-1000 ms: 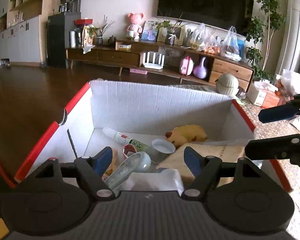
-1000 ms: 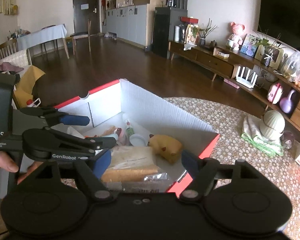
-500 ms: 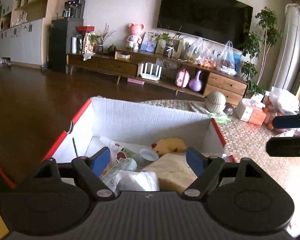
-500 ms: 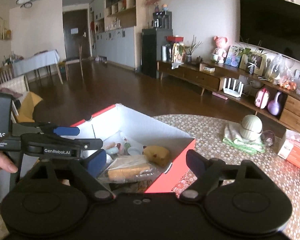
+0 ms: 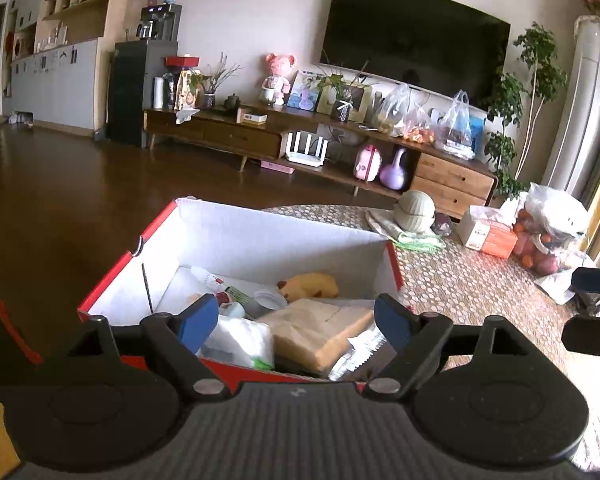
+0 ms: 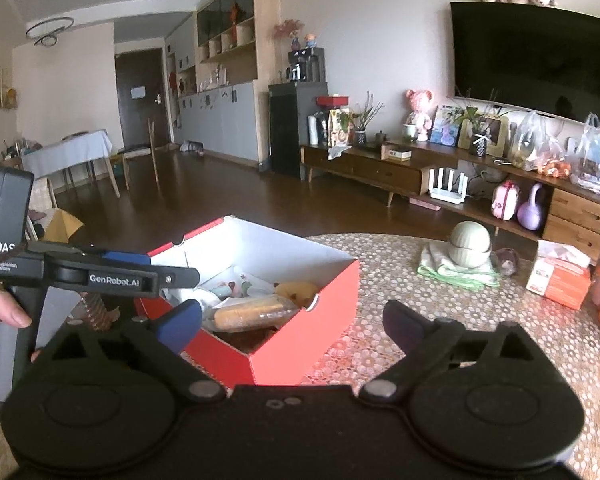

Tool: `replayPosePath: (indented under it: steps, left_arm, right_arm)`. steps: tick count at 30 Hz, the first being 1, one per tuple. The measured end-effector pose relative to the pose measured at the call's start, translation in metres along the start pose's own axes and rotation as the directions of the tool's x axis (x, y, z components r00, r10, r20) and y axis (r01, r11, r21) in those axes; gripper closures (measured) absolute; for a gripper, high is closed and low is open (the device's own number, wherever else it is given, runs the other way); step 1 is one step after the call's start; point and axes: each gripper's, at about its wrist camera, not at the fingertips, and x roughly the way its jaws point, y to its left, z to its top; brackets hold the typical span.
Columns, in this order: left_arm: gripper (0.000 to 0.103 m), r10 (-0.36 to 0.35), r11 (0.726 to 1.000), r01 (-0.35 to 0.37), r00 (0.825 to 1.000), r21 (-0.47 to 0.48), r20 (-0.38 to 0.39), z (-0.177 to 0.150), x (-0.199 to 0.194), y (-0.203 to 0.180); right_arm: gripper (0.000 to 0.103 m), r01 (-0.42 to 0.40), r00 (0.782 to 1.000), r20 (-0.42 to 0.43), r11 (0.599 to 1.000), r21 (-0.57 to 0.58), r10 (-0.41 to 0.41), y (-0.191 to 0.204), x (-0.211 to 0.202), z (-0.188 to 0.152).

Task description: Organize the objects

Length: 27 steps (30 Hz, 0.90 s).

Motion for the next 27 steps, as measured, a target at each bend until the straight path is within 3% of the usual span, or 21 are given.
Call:
replayPosePath:
  steps: [4, 6, 15, 27]
  left_arm:
    - [0.012, 0.021, 0.999, -0.020, 1.000, 0.034, -0.014, -0.003, -0.006, -0.023]
    - [0.001, 0.032, 0.998, -0.032, 0.999, 0.053, -0.008, -0.004, -0.009, -0.033]
    - [0.000, 0.052, 0.994, -0.052, 0.999, 0.095, 0.004, -0.010, -0.023, -0.074]
    - [0.000, 0.090, 0.990, -0.096, 0.994, 0.102, 0.057, -0.019, -0.044, -0.088]
  right_arm:
    - [0.002, 0.016, 1.000, 0.015, 0.999, 0.044, -0.016, -0.011, -0.013, -0.007]
    - [0.001, 0.029, 0.999, 0.018, 0.998, 0.050, -0.030, -0.016, -0.019, -0.010]
    - [0.001, 0.053, 0.998, 0.036, 0.997, 0.060, -0.055, -0.035, -0.052, -0.025]
    - [0.001, 0.076, 0.997, 0.028, 0.994, 0.079, -0.078, -0.047, -0.072, -0.041]
